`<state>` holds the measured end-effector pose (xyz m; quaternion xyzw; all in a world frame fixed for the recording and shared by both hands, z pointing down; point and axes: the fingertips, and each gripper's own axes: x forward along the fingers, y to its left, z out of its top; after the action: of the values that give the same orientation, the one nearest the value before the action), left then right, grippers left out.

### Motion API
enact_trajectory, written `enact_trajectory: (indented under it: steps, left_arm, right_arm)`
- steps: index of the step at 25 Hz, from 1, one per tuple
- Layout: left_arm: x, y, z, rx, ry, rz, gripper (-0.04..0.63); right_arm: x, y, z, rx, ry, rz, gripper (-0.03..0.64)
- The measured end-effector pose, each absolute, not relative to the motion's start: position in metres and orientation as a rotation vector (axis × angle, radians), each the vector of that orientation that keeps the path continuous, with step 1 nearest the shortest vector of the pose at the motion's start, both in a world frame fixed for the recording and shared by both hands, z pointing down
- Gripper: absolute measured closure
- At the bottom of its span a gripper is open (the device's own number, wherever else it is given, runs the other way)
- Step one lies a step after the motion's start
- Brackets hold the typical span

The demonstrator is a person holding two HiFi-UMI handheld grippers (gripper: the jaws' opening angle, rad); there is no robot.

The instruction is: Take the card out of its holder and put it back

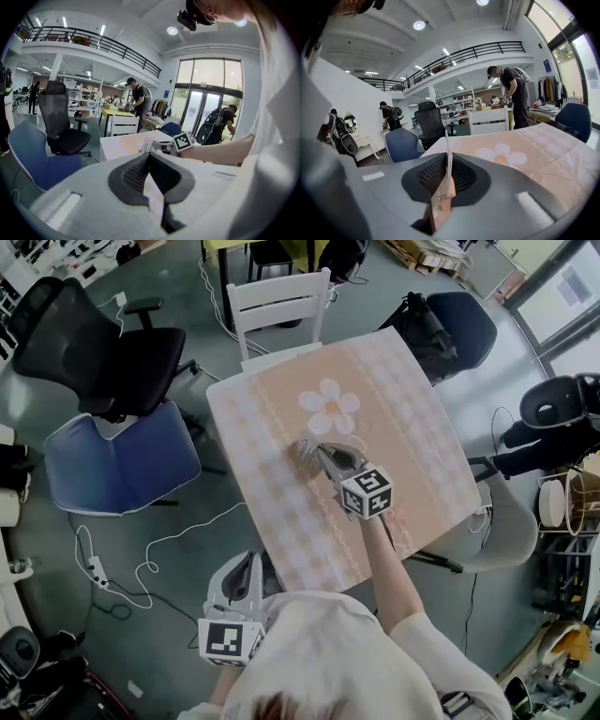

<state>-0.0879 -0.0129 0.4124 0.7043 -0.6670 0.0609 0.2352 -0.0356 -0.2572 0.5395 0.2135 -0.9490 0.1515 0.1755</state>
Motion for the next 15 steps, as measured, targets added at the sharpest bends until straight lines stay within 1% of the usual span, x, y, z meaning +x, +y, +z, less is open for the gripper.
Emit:
enact_trajectory:
  steps: [4, 15]
  left_arm:
    - [-0.0892, -0.0133, 0.4122, 1.931, -1.831, 0.164, 0.595]
    - [-0.0904, -0.0149, 0.4136, 1.936, -1.827, 0.157, 0.595]
  right_arm:
    - [-0.0375, -0.2525, 0.5385, 0.61, -2.693, 0.442, 0.598]
    - [-0.036, -0.255, 0.5407, 0.646, -2.693, 0.483, 0.598]
